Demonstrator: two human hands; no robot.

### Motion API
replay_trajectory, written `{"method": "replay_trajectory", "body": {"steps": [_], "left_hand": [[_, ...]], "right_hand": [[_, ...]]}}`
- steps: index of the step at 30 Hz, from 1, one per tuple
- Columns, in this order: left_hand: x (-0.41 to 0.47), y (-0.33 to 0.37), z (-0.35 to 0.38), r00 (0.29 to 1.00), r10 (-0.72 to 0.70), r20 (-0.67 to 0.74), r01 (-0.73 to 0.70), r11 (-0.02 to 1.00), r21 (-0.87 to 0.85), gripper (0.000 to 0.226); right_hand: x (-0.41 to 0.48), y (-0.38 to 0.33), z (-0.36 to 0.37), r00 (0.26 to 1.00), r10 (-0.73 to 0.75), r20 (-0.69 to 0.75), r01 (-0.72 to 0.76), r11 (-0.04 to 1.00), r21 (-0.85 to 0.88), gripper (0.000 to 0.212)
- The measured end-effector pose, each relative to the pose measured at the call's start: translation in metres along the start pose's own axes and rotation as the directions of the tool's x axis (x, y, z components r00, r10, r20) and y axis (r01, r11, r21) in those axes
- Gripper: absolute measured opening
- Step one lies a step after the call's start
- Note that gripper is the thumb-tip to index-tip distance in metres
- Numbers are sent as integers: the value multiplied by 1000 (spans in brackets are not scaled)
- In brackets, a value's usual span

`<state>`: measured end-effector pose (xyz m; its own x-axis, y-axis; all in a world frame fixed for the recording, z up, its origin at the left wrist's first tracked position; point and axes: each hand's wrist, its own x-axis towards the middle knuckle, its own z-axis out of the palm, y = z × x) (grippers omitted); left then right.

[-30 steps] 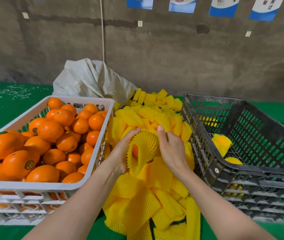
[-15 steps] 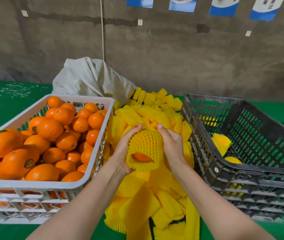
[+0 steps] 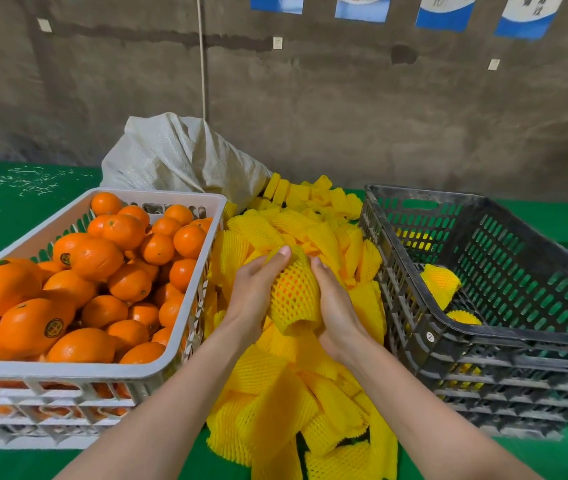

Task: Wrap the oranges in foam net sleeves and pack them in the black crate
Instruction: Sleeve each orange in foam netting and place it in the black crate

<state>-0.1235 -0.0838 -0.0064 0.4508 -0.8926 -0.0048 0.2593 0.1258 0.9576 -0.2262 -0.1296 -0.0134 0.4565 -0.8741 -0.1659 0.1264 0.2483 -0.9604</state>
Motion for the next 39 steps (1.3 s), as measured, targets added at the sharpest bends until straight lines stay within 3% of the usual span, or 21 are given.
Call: {"method": "replay_trajectory", "body": {"steps": [4, 7, 9, 12, 15, 20, 23, 26, 28, 31, 33, 35, 37, 39], "left_hand": [[0, -10, -1, 976, 213, -51, -207, 973, 107, 39], [5, -9, -9, 956, 293, -11, -274, 906, 321, 47], [10, -5, -15, 968, 219, 119, -249, 878, 409, 49], [12, 1, -17, 949, 120, 292, -268, 793, 547, 57], [14, 5, -14, 946, 222, 235, -324, 641, 696, 63], [8, -4, 20, 948, 280, 154, -317, 767, 557, 29], [4, -16, 49, 924, 281, 259, -377, 779, 500, 22], [6, -29, 79, 874, 274, 402, -469, 692, 549, 24], [9, -36, 96, 826, 280, 489, -547, 606, 578, 25], [14, -45, 118, 748, 267, 608, -650, 482, 588, 27], [22, -50, 132, 736, 226, 638, -665, 418, 619, 30], [31, -52, 145, 742, 221, 633, -666, 351, 659, 29], [40, -51, 154, 743, 267, 613, -669, 303, 679, 24], [44, -49, 158, 740, 298, 603, -671, 280, 686, 19]], "right_hand": [[-5, 6, 4, 994, 72, 81, -81, 990, 113, 49], [-5, 7, -1, 982, 41, 187, -75, 981, 180, 65], [-6, 8, -5, 970, -25, 244, -16, 986, 166, 69], [-5, 8, -12, 961, -93, 261, 70, 993, 96, 56], [-2, 2, -24, 965, -155, 211, 164, 986, -25, 51], [2, -21, -57, 940, -317, 128, 336, 925, -176, 55], [5, -45, -90, 892, -450, 36, 446, 865, -232, 41], [11, -72, -129, 786, -609, -105, 550, 767, -331, 26], [22, -83, -159, 753, -626, -203, 525, 757, -389, 27], [49, -94, -203, 800, -546, -250, 322, 741, -588, 52], [66, -96, -223, 868, -440, -231, 113, 627, -770, 75], [84, -95, -233, 945, -278, -173, -48, 405, -913, 97], [102, -96, -233, 995, -70, -76, -71, 72, -995, 106], [113, -98, -223, 988, 152, -11, 19, -199, -980, 89]]}}
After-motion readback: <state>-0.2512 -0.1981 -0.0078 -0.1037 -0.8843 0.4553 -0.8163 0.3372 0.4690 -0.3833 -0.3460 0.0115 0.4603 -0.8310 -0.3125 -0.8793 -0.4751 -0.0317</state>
